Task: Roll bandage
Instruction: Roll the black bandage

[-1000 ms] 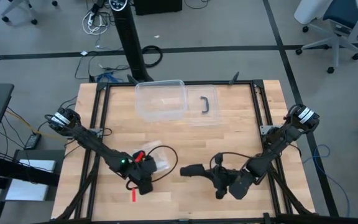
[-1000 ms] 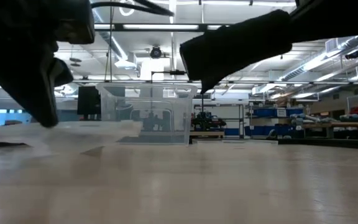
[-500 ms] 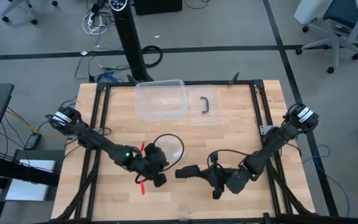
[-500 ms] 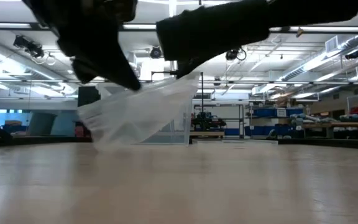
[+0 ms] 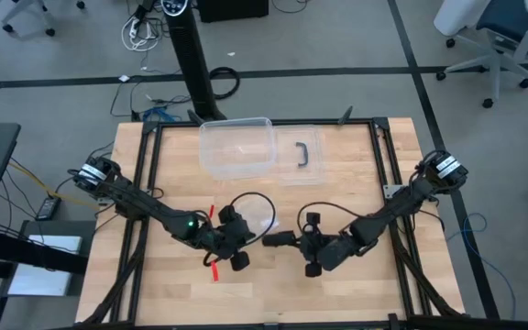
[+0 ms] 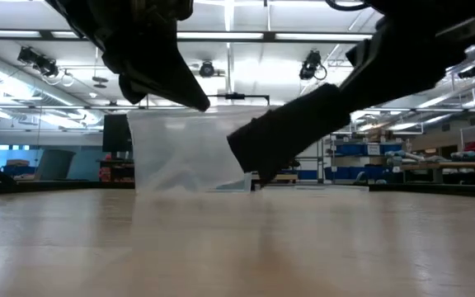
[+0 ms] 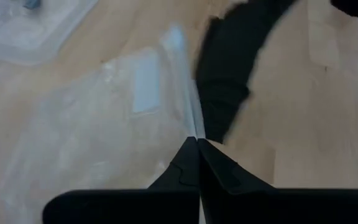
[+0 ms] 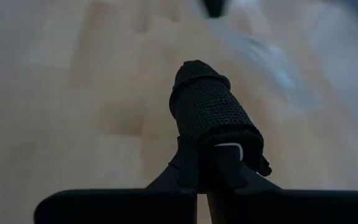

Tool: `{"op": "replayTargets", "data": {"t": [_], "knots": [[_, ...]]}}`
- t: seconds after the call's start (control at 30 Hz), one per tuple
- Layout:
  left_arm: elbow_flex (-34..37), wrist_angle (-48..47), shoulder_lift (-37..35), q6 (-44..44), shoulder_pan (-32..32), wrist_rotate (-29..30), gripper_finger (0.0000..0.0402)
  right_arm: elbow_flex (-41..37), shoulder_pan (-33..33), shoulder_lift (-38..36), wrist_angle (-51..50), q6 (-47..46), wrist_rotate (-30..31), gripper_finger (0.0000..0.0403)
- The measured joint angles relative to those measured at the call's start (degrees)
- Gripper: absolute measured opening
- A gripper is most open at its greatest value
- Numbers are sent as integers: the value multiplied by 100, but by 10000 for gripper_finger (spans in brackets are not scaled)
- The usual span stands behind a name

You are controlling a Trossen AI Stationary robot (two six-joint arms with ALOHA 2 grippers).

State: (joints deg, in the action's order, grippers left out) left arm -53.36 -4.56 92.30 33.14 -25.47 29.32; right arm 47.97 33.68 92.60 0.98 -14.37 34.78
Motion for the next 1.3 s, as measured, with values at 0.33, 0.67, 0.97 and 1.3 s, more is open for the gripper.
{"op": "replayTargets", "data": {"t": [0.33, 0.67, 0.97, 1.3], "knots": [[0, -78, -10, -37, 37, 112, 0, -235, 36, 0, 32, -706, -1505, 16], [0, -111, -10, -125, 37, 212, 0, -271, 212, 0, 37, -1143, -1662, 96], [0, -111, -10, -141, 37, 210, 0, -271, 234, 0, -990, -1611, -1667, 178], [0, -111, -10, -143, 37, 200, 0, -99, 35, 0, -1895, -2169, -2612, 203]]}}
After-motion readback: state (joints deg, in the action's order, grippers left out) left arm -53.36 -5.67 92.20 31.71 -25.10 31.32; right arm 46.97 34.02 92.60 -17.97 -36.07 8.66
